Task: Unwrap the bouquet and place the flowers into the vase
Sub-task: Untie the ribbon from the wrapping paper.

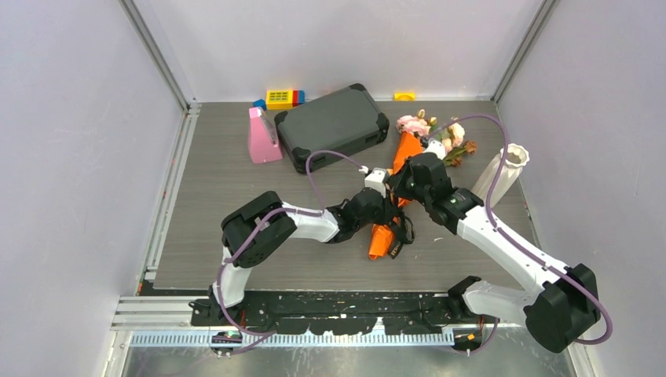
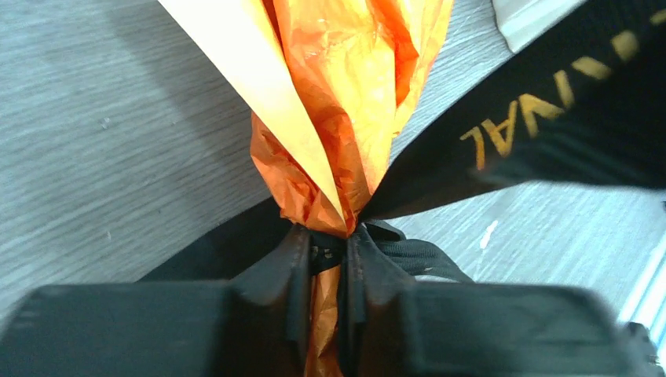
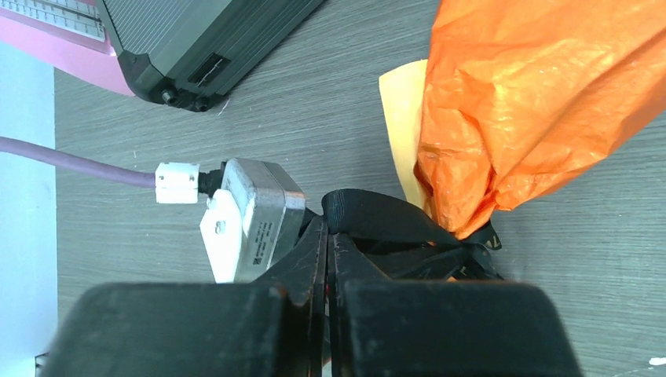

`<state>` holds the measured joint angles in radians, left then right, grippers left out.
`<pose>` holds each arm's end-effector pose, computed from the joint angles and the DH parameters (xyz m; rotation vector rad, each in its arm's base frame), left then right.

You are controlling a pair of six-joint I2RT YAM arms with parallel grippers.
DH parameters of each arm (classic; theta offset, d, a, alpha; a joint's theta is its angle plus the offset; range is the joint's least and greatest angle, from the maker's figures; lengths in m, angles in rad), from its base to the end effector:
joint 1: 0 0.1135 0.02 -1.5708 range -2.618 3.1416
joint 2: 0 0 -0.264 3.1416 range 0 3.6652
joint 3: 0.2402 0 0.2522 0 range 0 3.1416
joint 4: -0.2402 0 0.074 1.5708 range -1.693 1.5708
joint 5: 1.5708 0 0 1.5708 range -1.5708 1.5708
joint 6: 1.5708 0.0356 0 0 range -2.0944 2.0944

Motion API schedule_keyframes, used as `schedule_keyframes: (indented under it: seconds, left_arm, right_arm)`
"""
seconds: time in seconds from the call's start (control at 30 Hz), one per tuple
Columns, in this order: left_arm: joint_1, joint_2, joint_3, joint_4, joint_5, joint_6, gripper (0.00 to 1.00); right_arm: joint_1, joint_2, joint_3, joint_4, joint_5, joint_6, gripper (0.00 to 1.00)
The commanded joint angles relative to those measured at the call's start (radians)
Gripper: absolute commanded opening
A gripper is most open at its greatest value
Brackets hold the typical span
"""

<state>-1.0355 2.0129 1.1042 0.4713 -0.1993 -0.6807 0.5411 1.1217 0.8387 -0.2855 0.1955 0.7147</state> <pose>0.2252 -0.3658 0.1497 0.2404 2.1017 -0.8784 0.2171 0.1224 0.2819 0.3044 2.1524 0.5263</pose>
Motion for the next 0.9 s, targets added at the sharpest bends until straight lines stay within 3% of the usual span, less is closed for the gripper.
schedule_keyframes:
  seconds: [0.0, 0.03, 0.1, 0.2, 0.33, 0.6, 0.73, 0.87]
  left_arm:
    - [0.018, -0.066, -0.036, 0.077, 0.049, -0.032, 0.06]
    - [0.029, -0.085, -0.043, 0.089, 0.081, -0.050, 0.00]
    - [0.056, -0.127, -0.058, 0.118, 0.144, -0.079, 0.00]
    - [0.099, -0.217, -0.062, 0.093, 0.225, -0.087, 0.00]
    - [0.153, -0.326, -0.027, 0.010, 0.371, -0.094, 0.00]
    - [0.206, -0.436, 0.160, -0.195, 0.598, -0.078, 0.00]
    - [0.204, -0.428, 0.216, -0.108, 0.654, -0.154, 0.00]
    - [0.206, -0.390, 0.143, 0.074, 0.610, -0.243, 0.00]
  right_arm:
    - [0.005, -0.073, 0.061, -0.008, 0.012, -0.004, 0.09]
    - [0.005, -0.080, 0.067, -0.019, 0.013, -0.008, 0.12]
    - [0.005, -0.121, 0.089, -0.060, 0.016, -0.024, 0.27]
    - [0.003, -0.172, 0.125, -0.123, 0.027, -0.062, 0.55]
    - [0.003, -0.242, 0.154, -0.184, 0.076, -0.105, 0.77]
    - [0.003, -0.378, 0.146, -0.153, 0.075, -0.181, 0.89]
    - [0.003, -0.460, 0.112, -0.088, 0.083, -0.200, 0.93]
    - [0.003, -0.515, 0.068, -0.036, 0.095, -0.206, 0.95]
